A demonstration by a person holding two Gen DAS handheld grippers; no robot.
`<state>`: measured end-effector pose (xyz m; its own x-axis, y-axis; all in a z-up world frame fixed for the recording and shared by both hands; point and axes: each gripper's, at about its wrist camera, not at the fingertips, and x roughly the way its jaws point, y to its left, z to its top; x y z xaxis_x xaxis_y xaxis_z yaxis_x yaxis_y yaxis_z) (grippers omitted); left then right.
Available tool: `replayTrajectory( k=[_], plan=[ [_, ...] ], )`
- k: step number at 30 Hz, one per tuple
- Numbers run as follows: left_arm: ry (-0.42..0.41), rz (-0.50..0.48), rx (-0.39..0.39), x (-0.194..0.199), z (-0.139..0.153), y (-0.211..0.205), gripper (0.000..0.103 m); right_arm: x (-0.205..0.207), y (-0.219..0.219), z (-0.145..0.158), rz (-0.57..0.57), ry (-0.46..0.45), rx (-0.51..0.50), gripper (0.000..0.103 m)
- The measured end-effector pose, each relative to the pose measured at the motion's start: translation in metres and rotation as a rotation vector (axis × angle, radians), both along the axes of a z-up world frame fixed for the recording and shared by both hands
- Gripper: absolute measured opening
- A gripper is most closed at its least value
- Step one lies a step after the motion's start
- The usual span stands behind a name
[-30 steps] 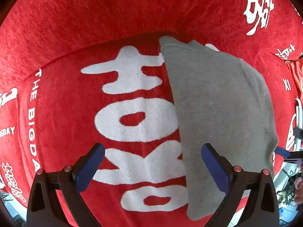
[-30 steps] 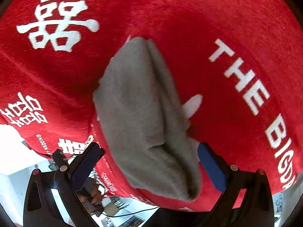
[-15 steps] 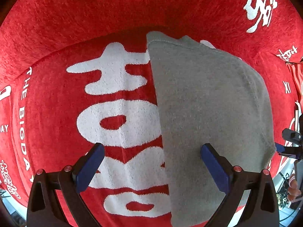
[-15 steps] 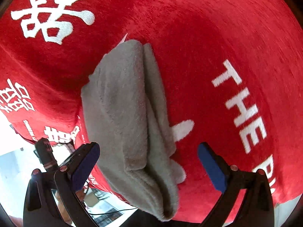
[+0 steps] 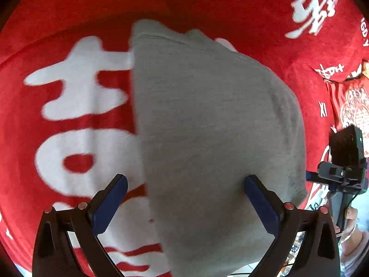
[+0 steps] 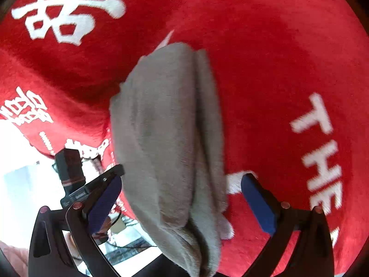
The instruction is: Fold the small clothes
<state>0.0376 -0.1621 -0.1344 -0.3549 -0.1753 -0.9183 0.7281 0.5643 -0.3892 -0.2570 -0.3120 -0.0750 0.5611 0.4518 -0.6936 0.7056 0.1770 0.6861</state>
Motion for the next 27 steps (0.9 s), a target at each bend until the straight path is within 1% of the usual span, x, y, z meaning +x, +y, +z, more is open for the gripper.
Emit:
replayTrajectory(
  k=[2, 3, 6, 8, 10, 12, 13, 14, 15, 16, 17, 18, 19, 20, 21, 22, 23, 24, 27],
  plan=[
    [0.024, -0.025, -0.014, -0.008, -0.004, -0.012, 0.102, 0.012, -0.001, -0.003, 0.029, -0.026, 0.003, 0.103],
    [0.023, -0.031, -0.011, -0.012, -0.006, -0.015, 0.102, 0.017, -0.003, -0.004, 0.027, -0.046, 0.006, 0.103],
    [0.020, -0.017, -0.007, -0.017, -0.010, -0.020, 0.102, 0.027, -0.010, -0.006, 0.012, -0.099, 0.034, 0.103],
    [0.024, -0.008, -0.010, -0.018, -0.010, -0.020, 0.102, 0.032, -0.012, -0.009, 0.017, -0.108, 0.037, 0.103],
    [0.012, -0.020, -0.014, -0.015, -0.007, -0.015, 0.102, 0.032, -0.010, -0.010, 0.009, -0.118, 0.045, 0.103],
    [0.000, -0.021, -0.014, -0.016, -0.005, -0.014, 0.099, 0.027, -0.005, -0.009, -0.009, -0.140, 0.070, 0.103],
    [-0.001, -0.019, -0.019, -0.014, -0.002, -0.010, 0.095, 0.028, -0.003, -0.011, -0.015, -0.143, 0.077, 0.103],
    [-0.001, -0.018, -0.026, -0.013, 0.000, -0.008, 0.090, 0.024, 0.001, -0.010, -0.018, -0.139, 0.078, 0.103],
    [-0.004, -0.018, -0.034, -0.013, 0.002, -0.007, 0.088, 0.023, 0.003, -0.011, -0.019, -0.128, 0.077, 0.103],
    [-0.006, -0.020, -0.040, -0.012, 0.004, -0.006, 0.083, 0.027, 0.005, -0.014, -0.026, -0.117, 0.077, 0.103],
    [-0.009, -0.023, -0.046, -0.012, 0.006, -0.005, 0.077, 0.027, 0.006, -0.015, -0.044, -0.105, 0.078, 0.103],
    [-0.013, -0.025, -0.051, -0.013, 0.009, -0.004, 0.074, 0.027, 0.005, -0.016, -0.059, -0.095, 0.080, 0.102],
    [-0.016, -0.028, -0.056, -0.012, 0.012, -0.002, 0.067, 0.031, 0.006, -0.018, -0.065, -0.085, 0.085, 0.099],
    [-0.021, -0.029, -0.059, -0.010, 0.015, 0.000, 0.058, 0.035, 0.007, -0.019, -0.050, -0.072, 0.080, 0.082],
    [-0.024, -0.030, -0.066, -0.007, 0.020, 0.004, 0.055, 0.041, 0.011, -0.018, 0.000, -0.033, 0.054, 0.060],
    [-0.023, -0.028, -0.078, -0.004, 0.025, 0.009, 0.049, 0.044, 0.014, -0.016, 0.034, -0.014, 0.040, 0.051],
    [-0.017, -0.025, -0.093, -0.001, 0.030, 0.013, 0.044, 0.045, 0.017, -0.012, 0.053, -0.013, 0.034, 0.045],
    [-0.008, -0.022, -0.107, 0.000, 0.035, 0.016, 0.044, 0.044, 0.019, -0.006, 0.047, -0.036, 0.043, 0.042],
    [-0.003, -0.023, -0.144, 0.003, 0.053, 0.027, 0.043, 0.044, 0.028, 0.019, 0.005, -0.132, 0.058, 0.041]
  ],
)
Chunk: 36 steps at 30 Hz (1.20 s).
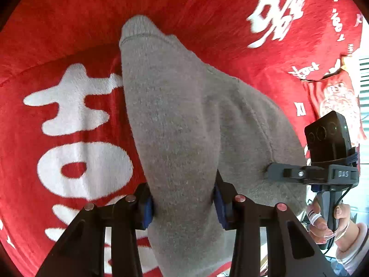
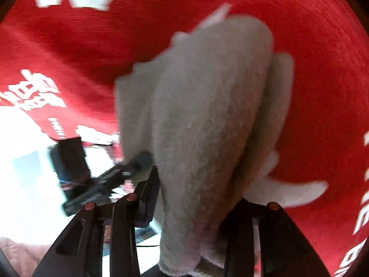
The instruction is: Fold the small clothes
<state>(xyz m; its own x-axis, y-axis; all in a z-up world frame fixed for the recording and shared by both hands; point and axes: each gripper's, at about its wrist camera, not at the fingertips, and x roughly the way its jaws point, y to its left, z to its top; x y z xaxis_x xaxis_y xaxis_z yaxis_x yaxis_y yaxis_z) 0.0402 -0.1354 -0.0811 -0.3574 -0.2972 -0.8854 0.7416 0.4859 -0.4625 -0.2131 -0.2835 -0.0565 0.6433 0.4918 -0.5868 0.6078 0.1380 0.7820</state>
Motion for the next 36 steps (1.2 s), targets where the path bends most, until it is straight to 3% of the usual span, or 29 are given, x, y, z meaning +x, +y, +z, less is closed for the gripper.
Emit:
replayTrajectory(
  k=[5, 9, 15, 19, 23, 25, 26, 27, 28, 32, 34, 36],
  plan=[
    [-0.021, 0.006, -0.042, 0.012, 0.036, 0.035, 0.043, 0.012, 0.025, 0.029, -0.002, -0.071, 0.017, 0.041],
    [-0.024, 0.044, -0.033, 0.036, 0.052, 0.082, 0.044, 0.034, 0.053, 0.037, 0.012, -0.103, 0.048, 0.041],
    [-0.117, 0.074, 0.042, 0.063, 0.043, 0.148, 0.044, 0.082, 0.108, 0.002, 0.054, -0.093, 0.119, 0.041],
    [-0.184, 0.115, 0.154, 0.076, 0.015, 0.179, 0.044, 0.110, 0.133, -0.030, 0.123, 0.032, 0.118, 0.046],
    [-0.197, 0.224, 0.115, 0.098, 0.027, 0.211, 0.044, 0.115, 0.130, -0.015, 0.139, 0.129, -0.008, 0.067],
    [-0.221, 0.253, 0.111, 0.106, 0.032, 0.219, 0.044, 0.112, 0.124, -0.002, 0.140, 0.172, -0.077, 0.066],
    [-0.231, 0.262, 0.115, 0.106, 0.032, 0.216, 0.044, 0.107, 0.122, 0.003, 0.150, 0.196, -0.119, 0.055],
    [-0.234, 0.271, 0.120, 0.109, 0.030, 0.215, 0.044, 0.107, 0.122, 0.006, 0.180, 0.238, -0.166, 0.026],
    [-0.186, 0.254, 0.095, 0.110, 0.027, 0.215, 0.044, 0.108, 0.123, 0.007, 0.206, 0.264, -0.201, 0.023],
    [-0.207, 0.217, 0.174, 0.100, -0.004, 0.209, 0.044, 0.118, 0.130, -0.006, 0.306, 0.371, -0.340, 0.023],
    [-0.227, 0.205, 0.185, 0.088, -0.011, 0.204, 0.044, 0.107, 0.127, -0.021, 0.324, 0.409, -0.367, 0.024],
    [-0.285, 0.173, 0.182, 0.079, -0.006, 0.203, 0.044, 0.103, 0.126, -0.021, 0.305, 0.425, -0.383, 0.032]
  ],
)
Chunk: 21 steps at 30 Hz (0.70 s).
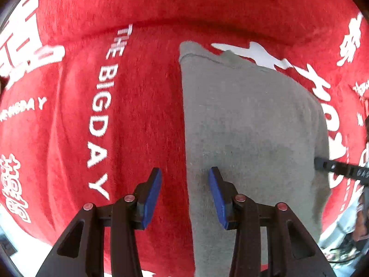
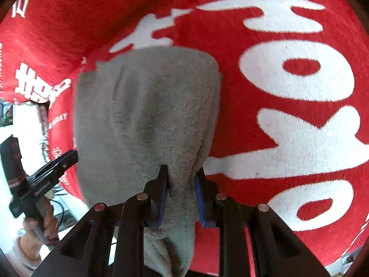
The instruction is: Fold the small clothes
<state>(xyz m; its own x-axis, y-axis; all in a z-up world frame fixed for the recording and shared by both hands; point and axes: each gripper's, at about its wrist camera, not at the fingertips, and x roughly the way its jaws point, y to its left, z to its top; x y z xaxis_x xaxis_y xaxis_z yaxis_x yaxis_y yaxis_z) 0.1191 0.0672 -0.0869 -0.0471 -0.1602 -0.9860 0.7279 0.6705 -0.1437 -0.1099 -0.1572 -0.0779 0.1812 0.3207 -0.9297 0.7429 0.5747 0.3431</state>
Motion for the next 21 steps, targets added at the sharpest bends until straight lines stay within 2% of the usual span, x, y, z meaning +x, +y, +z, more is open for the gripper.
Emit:
replayTrajectory(
  k=[3, 5, 9, 11, 13, 14, 15, 16, 18, 21],
  plan=[
    [-0.027, -0.028, 0.010, -0.007, 0.000, -0.003, 0.044, -0.006, 0.004, 0.013, -0.012, 0.051, -0.051, 0.044],
    [-0.024, -0.029, 0.011, -0.007, 0.001, -0.002, 0.044, -0.012, 0.007, 0.023, -0.047, 0.034, -0.023, 0.046],
    [0.003, -0.010, 0.007, -0.003, 0.002, -0.001, 0.044, -0.016, 0.021, 0.046, -0.121, -0.066, 0.087, 0.051],
    [-0.001, -0.015, 0.008, -0.004, 0.002, -0.001, 0.044, -0.018, 0.031, 0.046, -0.139, -0.063, 0.128, 0.051],
    [-0.013, -0.023, 0.012, -0.006, 0.003, -0.001, 0.044, -0.011, 0.043, 0.040, -0.097, 0.003, 0.097, 0.051],
    [-0.018, -0.025, 0.015, -0.006, 0.004, -0.002, 0.044, -0.002, 0.057, 0.034, -0.063, 0.043, 0.060, 0.049],
    [-0.019, -0.026, 0.017, -0.006, 0.004, -0.002, 0.044, 0.003, 0.064, 0.031, -0.024, 0.081, 0.014, 0.032],
    [-0.013, -0.025, 0.016, -0.006, 0.005, -0.001, 0.044, 0.006, 0.069, 0.027, 0.020, 0.111, -0.033, 0.022],
    [-0.004, -0.018, 0.017, -0.006, 0.005, -0.001, 0.044, 0.005, 0.073, 0.021, 0.055, 0.130, -0.075, 0.020],
    [0.000, -0.015, 0.021, -0.005, 0.006, 0.000, 0.044, -0.006, 0.074, 0.016, 0.029, 0.138, -0.073, 0.020]
  ],
)
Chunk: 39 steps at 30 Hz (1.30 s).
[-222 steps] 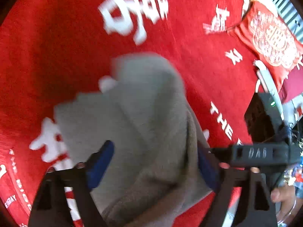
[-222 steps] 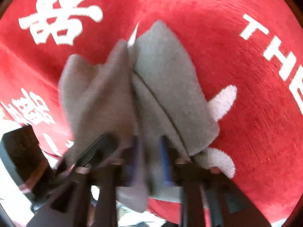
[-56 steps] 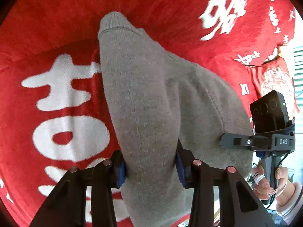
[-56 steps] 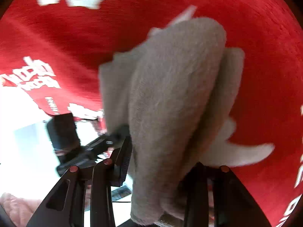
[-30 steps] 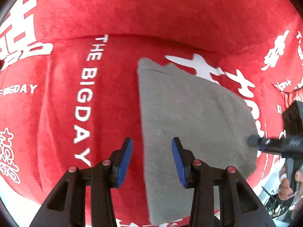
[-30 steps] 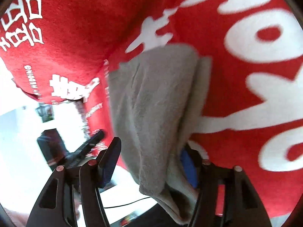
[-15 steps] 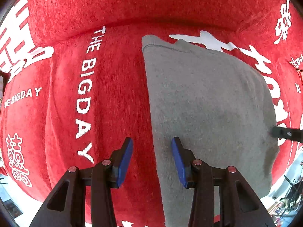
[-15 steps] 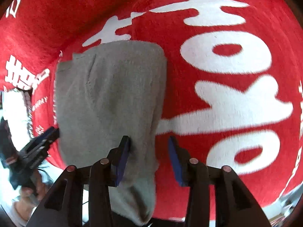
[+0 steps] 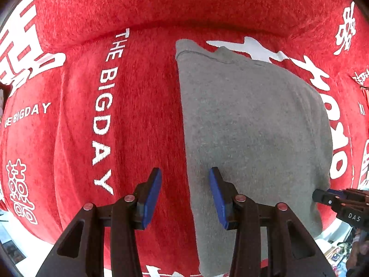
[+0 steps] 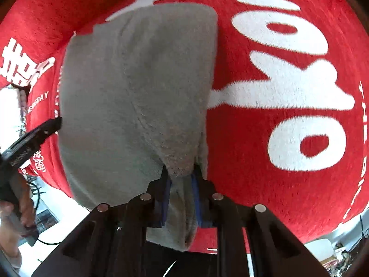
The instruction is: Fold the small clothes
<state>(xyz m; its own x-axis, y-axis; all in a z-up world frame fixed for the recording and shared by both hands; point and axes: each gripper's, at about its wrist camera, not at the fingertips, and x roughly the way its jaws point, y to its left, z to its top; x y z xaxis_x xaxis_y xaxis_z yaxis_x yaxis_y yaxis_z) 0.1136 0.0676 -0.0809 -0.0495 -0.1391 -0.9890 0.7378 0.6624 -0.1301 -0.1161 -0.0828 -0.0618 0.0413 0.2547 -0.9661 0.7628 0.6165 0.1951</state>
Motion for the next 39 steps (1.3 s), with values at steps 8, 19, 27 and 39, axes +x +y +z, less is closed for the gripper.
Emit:
replayTrajectory(
  k=[8, 19, 27, 39],
  plan=[
    [0.001, 0.006, 0.013, -0.003, 0.003, 0.005, 0.045, -0.010, -0.005, 0.008, -0.076, -0.015, 0.049, 0.021],
    [0.013, 0.007, 0.055, -0.005, 0.009, 0.010, 0.045, -0.016, -0.005, 0.026, -0.079, 0.038, -0.002, 0.026],
    [0.005, 0.007, 0.068, -0.007, 0.016, 0.019, 0.087, 0.002, 0.004, 0.049, -0.065, -0.013, -0.067, 0.064],
    [0.044, 0.032, 0.083, -0.007, 0.018, 0.030, 0.087, 0.011, 0.010, 0.046, -0.059, 0.008, -0.067, 0.070]
  ],
)
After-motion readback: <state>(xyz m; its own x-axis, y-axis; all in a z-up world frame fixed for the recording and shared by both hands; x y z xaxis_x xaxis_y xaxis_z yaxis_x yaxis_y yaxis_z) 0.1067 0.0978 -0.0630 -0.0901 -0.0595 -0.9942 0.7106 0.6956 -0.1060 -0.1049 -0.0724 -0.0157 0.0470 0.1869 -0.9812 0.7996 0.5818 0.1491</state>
